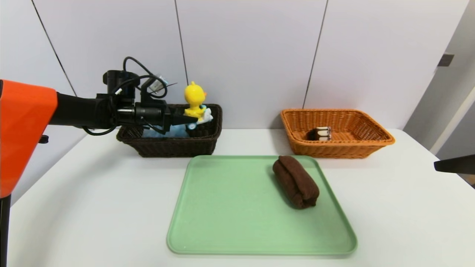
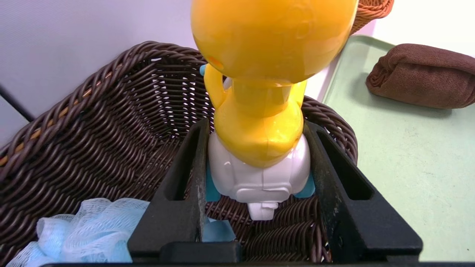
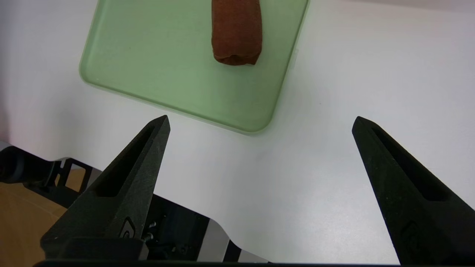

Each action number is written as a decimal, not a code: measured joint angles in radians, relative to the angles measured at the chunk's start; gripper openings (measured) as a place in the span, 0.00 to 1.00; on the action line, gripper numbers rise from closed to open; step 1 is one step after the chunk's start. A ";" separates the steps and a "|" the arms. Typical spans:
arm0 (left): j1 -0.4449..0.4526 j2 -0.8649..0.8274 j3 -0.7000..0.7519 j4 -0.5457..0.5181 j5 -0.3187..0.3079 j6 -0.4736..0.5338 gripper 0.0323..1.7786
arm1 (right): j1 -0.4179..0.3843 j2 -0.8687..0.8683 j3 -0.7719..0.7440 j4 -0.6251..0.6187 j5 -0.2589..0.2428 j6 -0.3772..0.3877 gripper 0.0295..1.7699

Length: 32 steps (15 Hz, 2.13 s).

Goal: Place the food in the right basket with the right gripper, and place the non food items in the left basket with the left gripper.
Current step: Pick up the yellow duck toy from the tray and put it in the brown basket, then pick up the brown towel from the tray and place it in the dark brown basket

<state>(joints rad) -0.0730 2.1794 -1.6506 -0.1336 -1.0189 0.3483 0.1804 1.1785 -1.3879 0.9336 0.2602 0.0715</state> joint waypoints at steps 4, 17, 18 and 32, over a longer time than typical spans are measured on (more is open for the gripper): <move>0.003 0.007 -0.006 0.009 0.000 0.001 0.47 | 0.000 0.000 0.000 0.000 0.000 0.000 0.96; 0.017 -0.066 -0.011 0.008 0.000 -0.064 0.85 | -0.001 -0.010 0.000 0.000 -0.001 0.002 0.96; 0.017 -0.096 -0.007 0.009 0.000 -0.084 0.86 | -0.001 -0.013 0.001 0.000 -0.001 0.003 0.96; -0.393 -0.443 0.267 0.202 0.323 -0.324 0.94 | -0.008 -0.043 0.036 -0.001 -0.004 0.025 0.96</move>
<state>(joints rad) -0.4655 1.7366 -1.3836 0.0683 -0.6960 0.0245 0.1721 1.1353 -1.3523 0.9321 0.2560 0.0962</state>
